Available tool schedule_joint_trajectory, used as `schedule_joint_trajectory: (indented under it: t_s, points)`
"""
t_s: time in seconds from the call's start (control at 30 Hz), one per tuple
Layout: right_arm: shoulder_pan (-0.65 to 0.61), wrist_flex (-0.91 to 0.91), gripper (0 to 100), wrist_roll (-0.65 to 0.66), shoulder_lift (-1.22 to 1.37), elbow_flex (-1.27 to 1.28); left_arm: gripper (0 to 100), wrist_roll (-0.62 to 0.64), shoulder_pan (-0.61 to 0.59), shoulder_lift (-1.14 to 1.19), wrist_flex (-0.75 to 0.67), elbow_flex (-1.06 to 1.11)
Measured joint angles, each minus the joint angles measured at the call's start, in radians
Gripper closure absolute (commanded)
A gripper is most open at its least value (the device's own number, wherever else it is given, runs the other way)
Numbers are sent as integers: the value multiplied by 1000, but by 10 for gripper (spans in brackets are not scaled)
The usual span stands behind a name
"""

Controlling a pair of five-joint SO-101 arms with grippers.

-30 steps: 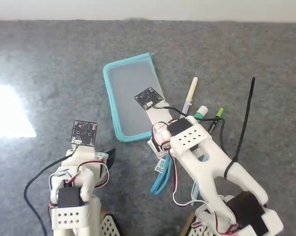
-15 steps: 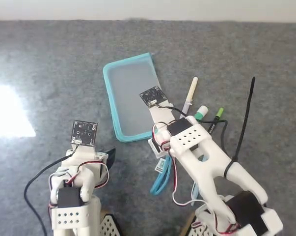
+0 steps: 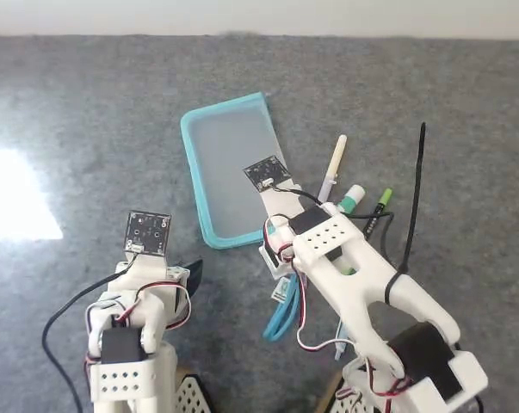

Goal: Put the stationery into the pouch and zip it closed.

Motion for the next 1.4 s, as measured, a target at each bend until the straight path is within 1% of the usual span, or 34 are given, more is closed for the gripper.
schedule_joint_trajectory:
  t_s: [0.07, 0.1, 0.23, 0.43, 0.53, 0.63, 0.77, 1.07, 1.2, 1.4]
  points:
    - [3, -6, 977, 0, 0, 0, 716, 0, 0, 0, 0, 0]
    - [3, -14, 989, 5, 0, 0, 716, 0, 0, 0, 0, 0]
    - [3, -28, 991, 72, -2, 0, 716, 0, 0, 0, 0, 0]
    - [3, -29, 991, 94, -2, 0, 716, 0, 0, 0, 0, 0]
    - [3, 25, 991, 140, -6, -34, 716, 0, 0, 0, 0, 0]
    - [3, 98, 991, 180, -58, -112, 716, 0, 0, 0, 0, 0]
    - [0, 213, 991, 196, -114, -275, 716, 0, 0, 0, 0, 0]
    - [0, 443, 991, 215, -118, -672, 716, 0, 0, 0, 0, 0]
    - [0, 489, 991, 236, -46, -786, 716, 0, 0, 0, 0, 0]
    - [-55, 497, 991, 250, 14, -821, 716, 0, 0, 0, 0, 0]
